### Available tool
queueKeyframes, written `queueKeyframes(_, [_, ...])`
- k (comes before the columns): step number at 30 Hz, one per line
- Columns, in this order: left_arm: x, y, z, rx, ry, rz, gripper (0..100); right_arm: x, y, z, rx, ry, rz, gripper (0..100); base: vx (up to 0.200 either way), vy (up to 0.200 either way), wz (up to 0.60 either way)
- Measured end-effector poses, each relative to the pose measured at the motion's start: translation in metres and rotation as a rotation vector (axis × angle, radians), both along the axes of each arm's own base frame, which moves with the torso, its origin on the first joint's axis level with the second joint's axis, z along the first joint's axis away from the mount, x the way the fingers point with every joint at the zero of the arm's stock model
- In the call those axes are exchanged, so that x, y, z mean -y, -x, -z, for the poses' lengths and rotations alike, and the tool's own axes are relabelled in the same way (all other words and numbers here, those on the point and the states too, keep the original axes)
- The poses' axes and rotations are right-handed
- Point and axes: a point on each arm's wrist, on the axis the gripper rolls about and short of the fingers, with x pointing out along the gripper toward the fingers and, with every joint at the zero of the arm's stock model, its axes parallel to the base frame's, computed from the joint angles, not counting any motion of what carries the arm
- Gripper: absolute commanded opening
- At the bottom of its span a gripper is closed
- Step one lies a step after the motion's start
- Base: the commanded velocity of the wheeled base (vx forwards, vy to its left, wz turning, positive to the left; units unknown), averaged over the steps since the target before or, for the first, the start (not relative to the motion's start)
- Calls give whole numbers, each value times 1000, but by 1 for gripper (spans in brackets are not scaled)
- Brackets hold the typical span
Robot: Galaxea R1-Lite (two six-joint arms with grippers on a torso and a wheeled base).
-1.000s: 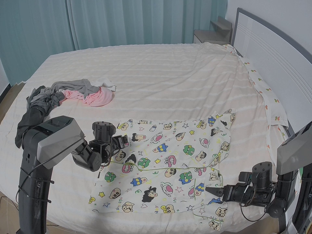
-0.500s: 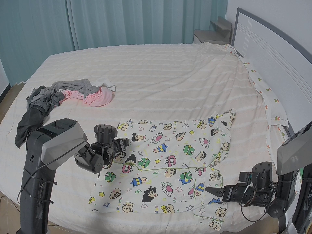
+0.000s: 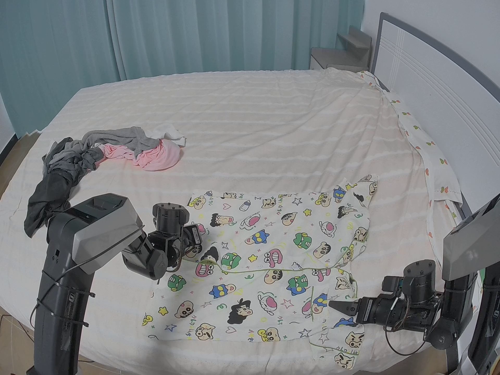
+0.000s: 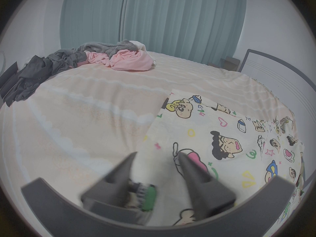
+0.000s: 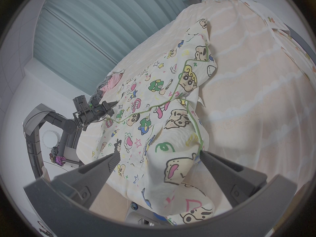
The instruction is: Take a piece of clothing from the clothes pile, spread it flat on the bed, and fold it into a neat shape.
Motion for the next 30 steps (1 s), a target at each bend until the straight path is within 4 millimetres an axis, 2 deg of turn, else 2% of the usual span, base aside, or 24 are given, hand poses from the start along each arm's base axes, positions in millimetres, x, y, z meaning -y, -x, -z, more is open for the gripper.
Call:
queueKeyframes(12, [-7,-3,-3,29,-8,-38,0,1,0,1,-3,1,3,100,0,0,0])
queueKeyframes(30, [-46,-15,-26,87,-1,-133,0,2,-1,1,-4,0,11,100,0,0,0])
